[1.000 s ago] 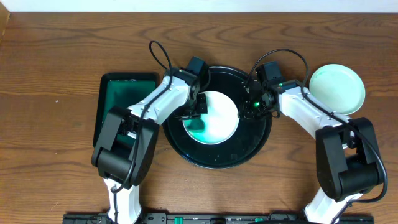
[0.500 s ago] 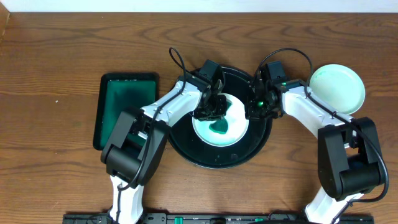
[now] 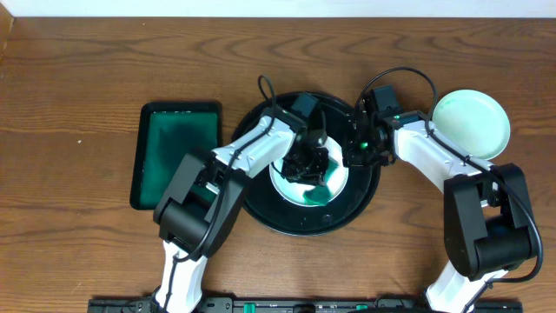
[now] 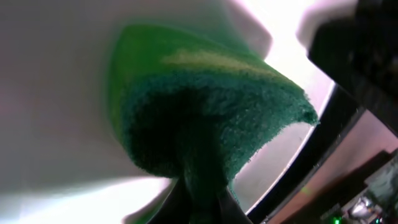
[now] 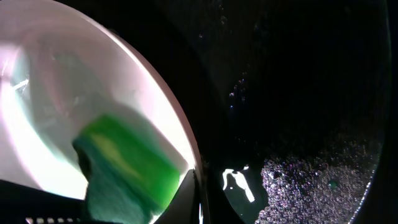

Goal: Clean dirty plates on tray and stack at the side
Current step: 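Scrub the last plate with the sponge in the left gripper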

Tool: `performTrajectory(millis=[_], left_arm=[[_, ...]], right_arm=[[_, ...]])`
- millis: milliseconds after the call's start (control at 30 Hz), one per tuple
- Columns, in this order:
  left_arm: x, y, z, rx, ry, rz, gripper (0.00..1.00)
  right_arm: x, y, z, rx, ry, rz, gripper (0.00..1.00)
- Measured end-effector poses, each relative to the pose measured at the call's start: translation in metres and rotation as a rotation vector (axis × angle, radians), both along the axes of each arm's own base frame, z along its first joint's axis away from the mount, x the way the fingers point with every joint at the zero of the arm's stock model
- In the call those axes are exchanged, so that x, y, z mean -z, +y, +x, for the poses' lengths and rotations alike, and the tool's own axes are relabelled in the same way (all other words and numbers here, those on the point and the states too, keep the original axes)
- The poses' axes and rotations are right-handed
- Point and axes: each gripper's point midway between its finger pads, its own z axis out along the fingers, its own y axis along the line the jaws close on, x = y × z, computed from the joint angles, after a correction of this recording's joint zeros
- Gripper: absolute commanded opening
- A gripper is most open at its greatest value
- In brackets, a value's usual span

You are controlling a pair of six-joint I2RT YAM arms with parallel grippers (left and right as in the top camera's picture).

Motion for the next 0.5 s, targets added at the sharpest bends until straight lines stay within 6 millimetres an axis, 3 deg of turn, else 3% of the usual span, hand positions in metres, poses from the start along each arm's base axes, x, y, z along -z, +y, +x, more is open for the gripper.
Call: performTrajectory(millis=[300,500], left_arm=[[0.0,-0.01,0.003,-0.004,-0.01,-0.069,0.07],[-0.002,-0.017,0.02,-0.104,0.035,-0.175,0.07]], right_arm=[[0.0,-0.001,0.001,0.002,-0.003,-0.007,0.01],[0.001,-0.002,0.0,0.002,0.0,-0.011,0.01]])
